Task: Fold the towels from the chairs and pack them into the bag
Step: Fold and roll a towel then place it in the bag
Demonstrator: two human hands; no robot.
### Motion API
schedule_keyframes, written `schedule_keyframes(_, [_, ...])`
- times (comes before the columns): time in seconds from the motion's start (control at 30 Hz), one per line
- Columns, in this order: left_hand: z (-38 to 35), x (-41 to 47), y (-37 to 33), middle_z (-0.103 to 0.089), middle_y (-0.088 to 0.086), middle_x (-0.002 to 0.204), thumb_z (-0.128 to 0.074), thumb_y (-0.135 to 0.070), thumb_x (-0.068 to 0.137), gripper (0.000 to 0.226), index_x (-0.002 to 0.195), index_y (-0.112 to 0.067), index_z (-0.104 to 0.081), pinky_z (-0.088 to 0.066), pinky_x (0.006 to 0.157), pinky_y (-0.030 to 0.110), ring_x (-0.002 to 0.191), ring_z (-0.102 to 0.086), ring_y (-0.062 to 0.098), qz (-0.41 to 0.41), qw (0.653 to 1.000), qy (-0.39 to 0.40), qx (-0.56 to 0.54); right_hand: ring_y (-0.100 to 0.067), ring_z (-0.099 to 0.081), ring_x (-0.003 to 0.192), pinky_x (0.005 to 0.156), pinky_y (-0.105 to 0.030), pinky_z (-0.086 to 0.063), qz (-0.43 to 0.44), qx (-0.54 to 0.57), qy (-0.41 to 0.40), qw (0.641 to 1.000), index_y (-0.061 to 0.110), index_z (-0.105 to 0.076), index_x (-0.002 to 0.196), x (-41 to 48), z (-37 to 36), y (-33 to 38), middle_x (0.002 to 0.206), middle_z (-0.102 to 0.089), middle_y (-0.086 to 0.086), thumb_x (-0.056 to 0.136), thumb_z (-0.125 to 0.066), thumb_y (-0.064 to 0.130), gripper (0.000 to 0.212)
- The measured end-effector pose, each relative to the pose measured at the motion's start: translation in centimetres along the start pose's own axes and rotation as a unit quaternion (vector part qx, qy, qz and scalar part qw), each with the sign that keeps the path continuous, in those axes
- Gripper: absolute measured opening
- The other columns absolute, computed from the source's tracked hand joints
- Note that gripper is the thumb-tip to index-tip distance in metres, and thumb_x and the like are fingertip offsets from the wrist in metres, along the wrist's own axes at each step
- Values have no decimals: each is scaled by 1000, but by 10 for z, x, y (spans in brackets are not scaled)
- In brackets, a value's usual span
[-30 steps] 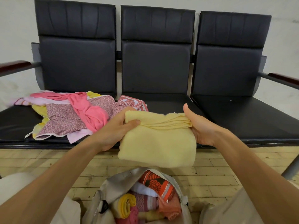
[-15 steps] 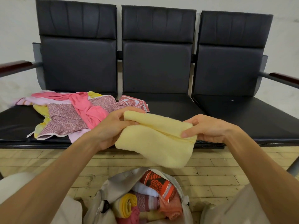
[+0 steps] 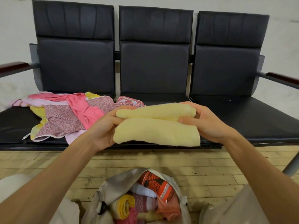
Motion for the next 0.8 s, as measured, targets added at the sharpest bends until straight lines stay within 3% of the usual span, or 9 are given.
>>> schedule_keyframes(0.2, [-9,-7,-4,-67,11,108,-43,-13,79,35,103,-11,-69,-54,68,33,85,-64,26,31,991,48,-118,-19,-66,102,73,-30,-57,20,104,-31,994,13,-59,120,4,-6,2,112,-68,-1,83,-58,4,38])
schedule_keyframes(0.33, [-7,-6,-1,-72,8,89,-52,-40,91,34,88,-13,-71,-57,58,30,75,-70,20,37,998,-36,-25,-24,-66,96,66,-34,-58,-37,149,-27,988,13,-62,110,5,-7,-7,106,-67,-6,86,-61,5,25])
schedule_keyframes(0.43, [-6,-2,3,-72,8,95,-56,-24,94,21,98,-11,-71,-60,66,30,81,-71,16,21,997,-74,26,-26,-67,89,63,-37,-58,-88,191,-39,977,10,-64,101,5,-13,-11,98,-68,-8,87,-57,28,24])
schedule_keyframes(0.53, [-10,-1,4,-70,9,113,-57,-14,91,27,117,-10,-64,-58,82,30,99,-68,19,18,997,-67,19,-23,-69,82,63,-37,-58,-134,147,-116,973,13,-67,89,6,-8,-19,94,-66,-7,90,-54,44,33])
schedule_keyframes(0.63, [-17,-4,11,-72,13,104,-64,-15,76,38,111,-1,-63,-60,71,29,88,-71,20,61,997,-49,-11,-24,-70,88,64,-37,-57,-128,126,-142,974,16,-69,105,8,-3,-21,106,-68,-8,91,-62,32,22])
schedule_keyframes(0.7, [-18,-5,18,-73,14,100,-67,-14,72,39,109,0,-65,-60,65,29,80,-73,20,98,993,-59,-34,-24,-71,92,64,-37,-58,-136,144,-148,969,18,-66,117,7,0,-22,110,-70,-9,82,-69,25,35])
schedule_keyframes(0.8, [-15,-3,23,-74,12,100,-65,-10,82,29,110,-3,-65,-60,67,29,83,-73,18,105,990,-88,-40,-28,-72,96,67,-38,-59,-178,191,-144,954,7,-62,121,4,-1,-32,110,-72,-13,75,-75,16,49])
Point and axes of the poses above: each hand's wrist, its own x-axis towards the middle knuckle, its own z-axis out of the back of the hand, y = z × x, the point moved 6 cm from there along x, towards the middle knuckle
